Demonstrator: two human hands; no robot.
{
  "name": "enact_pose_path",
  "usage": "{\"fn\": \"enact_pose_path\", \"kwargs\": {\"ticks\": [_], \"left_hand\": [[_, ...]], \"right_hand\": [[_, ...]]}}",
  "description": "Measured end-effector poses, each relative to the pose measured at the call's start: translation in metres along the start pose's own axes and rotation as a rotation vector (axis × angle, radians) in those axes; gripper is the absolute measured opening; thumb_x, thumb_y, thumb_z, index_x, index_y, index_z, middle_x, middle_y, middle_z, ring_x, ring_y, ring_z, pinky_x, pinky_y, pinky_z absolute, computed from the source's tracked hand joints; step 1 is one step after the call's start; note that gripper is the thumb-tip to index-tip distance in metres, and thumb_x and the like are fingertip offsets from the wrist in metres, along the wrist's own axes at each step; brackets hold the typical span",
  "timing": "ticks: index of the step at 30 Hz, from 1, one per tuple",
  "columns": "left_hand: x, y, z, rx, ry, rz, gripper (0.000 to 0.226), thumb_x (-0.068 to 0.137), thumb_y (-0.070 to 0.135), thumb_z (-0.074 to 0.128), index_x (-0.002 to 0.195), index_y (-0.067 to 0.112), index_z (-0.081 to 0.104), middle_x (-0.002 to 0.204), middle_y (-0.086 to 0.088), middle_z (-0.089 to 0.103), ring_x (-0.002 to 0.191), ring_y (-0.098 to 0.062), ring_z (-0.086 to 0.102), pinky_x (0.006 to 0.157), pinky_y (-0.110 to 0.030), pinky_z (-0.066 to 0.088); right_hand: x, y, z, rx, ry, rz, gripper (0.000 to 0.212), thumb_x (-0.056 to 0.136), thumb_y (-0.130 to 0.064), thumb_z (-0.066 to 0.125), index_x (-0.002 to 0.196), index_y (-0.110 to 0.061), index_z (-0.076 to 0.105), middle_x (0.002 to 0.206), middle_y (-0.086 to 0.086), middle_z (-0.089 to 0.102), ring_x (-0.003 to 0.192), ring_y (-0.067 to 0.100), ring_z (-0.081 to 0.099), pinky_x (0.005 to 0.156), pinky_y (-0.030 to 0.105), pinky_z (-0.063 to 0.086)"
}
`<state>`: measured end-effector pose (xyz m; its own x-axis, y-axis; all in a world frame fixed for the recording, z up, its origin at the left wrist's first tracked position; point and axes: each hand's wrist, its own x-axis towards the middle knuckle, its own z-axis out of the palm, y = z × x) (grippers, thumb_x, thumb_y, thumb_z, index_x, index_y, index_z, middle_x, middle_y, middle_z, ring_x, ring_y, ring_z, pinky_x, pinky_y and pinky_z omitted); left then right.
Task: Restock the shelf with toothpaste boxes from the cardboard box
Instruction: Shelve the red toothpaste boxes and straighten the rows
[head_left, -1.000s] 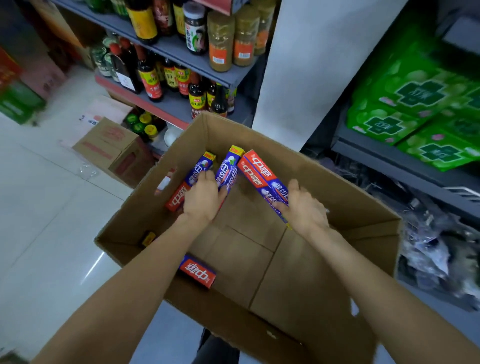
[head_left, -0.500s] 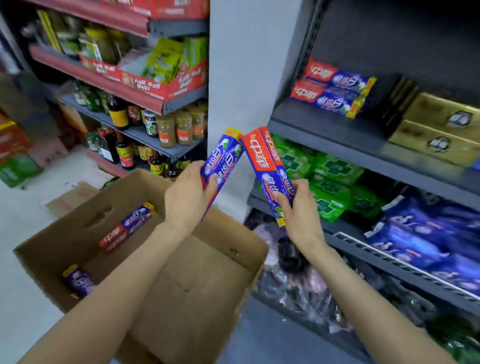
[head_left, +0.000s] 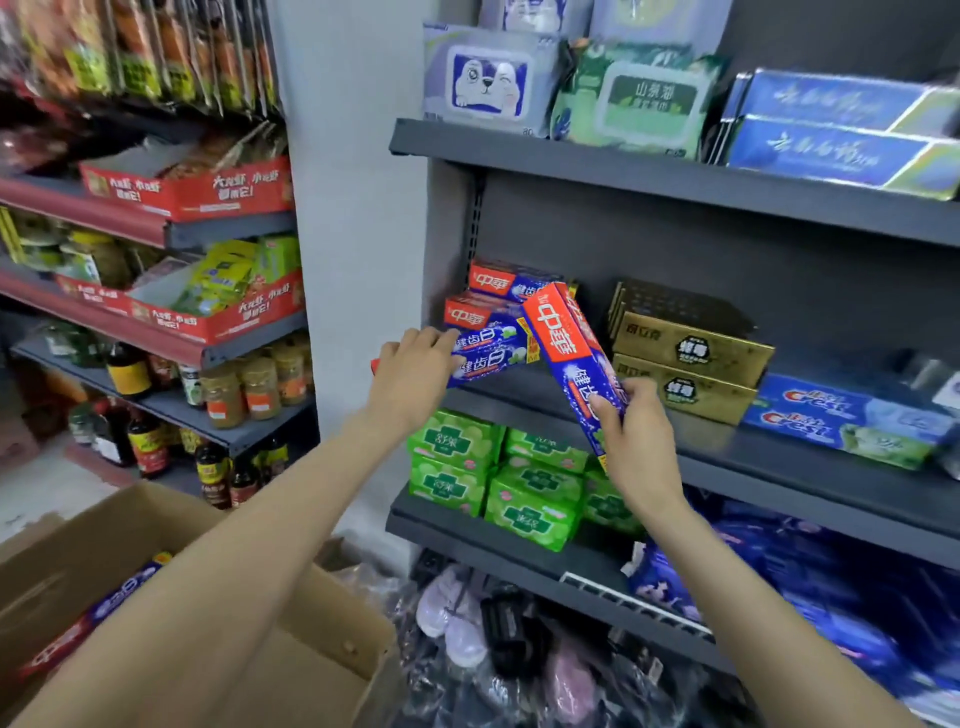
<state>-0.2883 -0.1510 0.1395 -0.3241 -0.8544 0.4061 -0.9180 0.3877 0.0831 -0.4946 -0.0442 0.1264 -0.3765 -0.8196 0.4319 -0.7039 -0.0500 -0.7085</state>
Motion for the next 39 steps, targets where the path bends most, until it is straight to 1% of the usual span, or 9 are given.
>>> {"fn": "enact_pose_path", "kwargs": {"ticks": [4, 9, 15, 21, 26, 29, 33, 36, 39], "left_hand": [[0.053, 0.007, 0.016, 0.028, -0.016, 0.065, 0.04, 0.101, 0.031, 0.033, 0.139, 0.018, 0.038, 0.132, -0.007, 0.048, 0.121, -0.027, 0.042, 0.096, -0.039, 0.035], [0.12, 0.006, 0.032, 0.025, -0.026, 0.101, 0.041, 0.1, 0.027, 0.037, 0.14, 0.018, 0.038, 0.136, -0.008, 0.046, 0.122, -0.029, 0.041, 0.096, -0.039, 0.035], [0.187, 0.009, 0.046, 0.084, -0.124, 0.183, 0.047, 0.101, 0.023, 0.035, 0.147, 0.02, 0.028, 0.15, -0.004, 0.032, 0.138, -0.026, 0.026, 0.11, -0.04, 0.023], [0.224, 0.008, 0.069, 0.15, -0.057, 0.306, 0.046, 0.101, 0.023, 0.037, 0.146, 0.02, 0.031, 0.151, -0.004, 0.031, 0.139, -0.025, 0.027, 0.112, -0.038, 0.022], [0.236, 0.009, 0.082, 0.173, -0.023, 0.306, 0.053, 0.094, 0.017, 0.05, 0.144, 0.024, 0.035, 0.148, -0.005, 0.029, 0.137, -0.026, 0.027, 0.113, -0.04, 0.018], [0.239, 0.012, 0.09, 0.129, 0.067, 0.134, 0.048, 0.093, 0.029, 0.053, 0.139, 0.024, 0.04, 0.143, -0.008, 0.029, 0.132, -0.028, 0.03, 0.109, -0.044, 0.024], [0.226, 0.005, 0.097, -0.215, 0.072, -0.306, 0.072, 0.084, 0.046, 0.063, 0.137, 0.011, 0.031, 0.139, -0.019, 0.031, 0.128, -0.037, 0.032, 0.101, -0.049, 0.034], [0.217, -0.011, 0.104, -0.585, 0.104, -0.47, 0.056, 0.093, 0.033, 0.054, 0.135, 0.002, 0.034, 0.136, -0.025, 0.039, 0.126, -0.041, 0.038, 0.1, -0.044, 0.034], [0.204, -0.028, 0.104, -0.853, 0.125, -0.484, 0.038, 0.1, 0.023, 0.039, 0.13, 0.0, 0.045, 0.129, -0.022, 0.052, 0.12, -0.038, 0.048, 0.089, -0.032, 0.037]], "right_hand": [[0.039, 0.011, -0.001, -0.023, 0.015, -0.027, 0.041, 0.095, -0.032, 0.049, 0.124, -0.005, 0.042, 0.126, 0.011, 0.053, 0.108, 0.016, 0.052, 0.067, 0.023, 0.039], [0.091, 0.012, 0.009, -0.09, 0.04, -0.045, 0.04, 0.096, -0.029, 0.047, 0.128, -0.005, 0.042, 0.127, 0.014, 0.053, 0.113, 0.023, 0.052, 0.08, 0.027, 0.041], [0.13, 0.012, 0.027, -0.157, -0.015, -0.018, 0.042, 0.098, -0.029, 0.042, 0.131, -0.004, 0.038, 0.123, 0.02, 0.057, 0.108, 0.032, 0.056, 0.063, 0.02, 0.031], [0.152, 0.017, 0.042, -0.178, -0.038, -0.007, 0.043, 0.098, -0.03, 0.043, 0.133, -0.006, 0.037, 0.128, 0.018, 0.053, 0.111, 0.031, 0.056, 0.07, 0.023, 0.037], [0.161, 0.019, 0.052, -0.156, -0.089, -0.007, 0.044, 0.097, -0.031, 0.042, 0.134, -0.008, 0.036, 0.133, 0.014, 0.048, 0.119, 0.023, 0.05, 0.071, 0.015, 0.033], [0.167, 0.018, 0.057, -0.155, -0.11, -0.006, 0.047, 0.096, -0.032, 0.043, 0.136, -0.009, 0.035, 0.136, 0.013, 0.045, 0.123, 0.021, 0.047, 0.077, 0.019, 0.039], [0.172, 0.017, 0.063, -0.212, -0.105, -0.008, 0.045, 0.096, -0.031, 0.046, 0.136, -0.011, 0.036, 0.134, 0.012, 0.047, 0.119, 0.022, 0.049, 0.077, 0.021, 0.037], [0.173, 0.016, 0.071, -0.291, -0.131, -0.02, 0.043, 0.096, -0.031, 0.048, 0.135, -0.015, 0.039, 0.133, 0.009, 0.048, 0.116, 0.024, 0.052, 0.083, 0.028, 0.042], [0.176, 0.014, 0.085, -0.398, -0.206, -0.034, 0.043, 0.095, -0.032, 0.051, 0.135, -0.02, 0.04, 0.138, 0.006, 0.044, 0.123, 0.025, 0.048, 0.099, 0.037, 0.042]]}}
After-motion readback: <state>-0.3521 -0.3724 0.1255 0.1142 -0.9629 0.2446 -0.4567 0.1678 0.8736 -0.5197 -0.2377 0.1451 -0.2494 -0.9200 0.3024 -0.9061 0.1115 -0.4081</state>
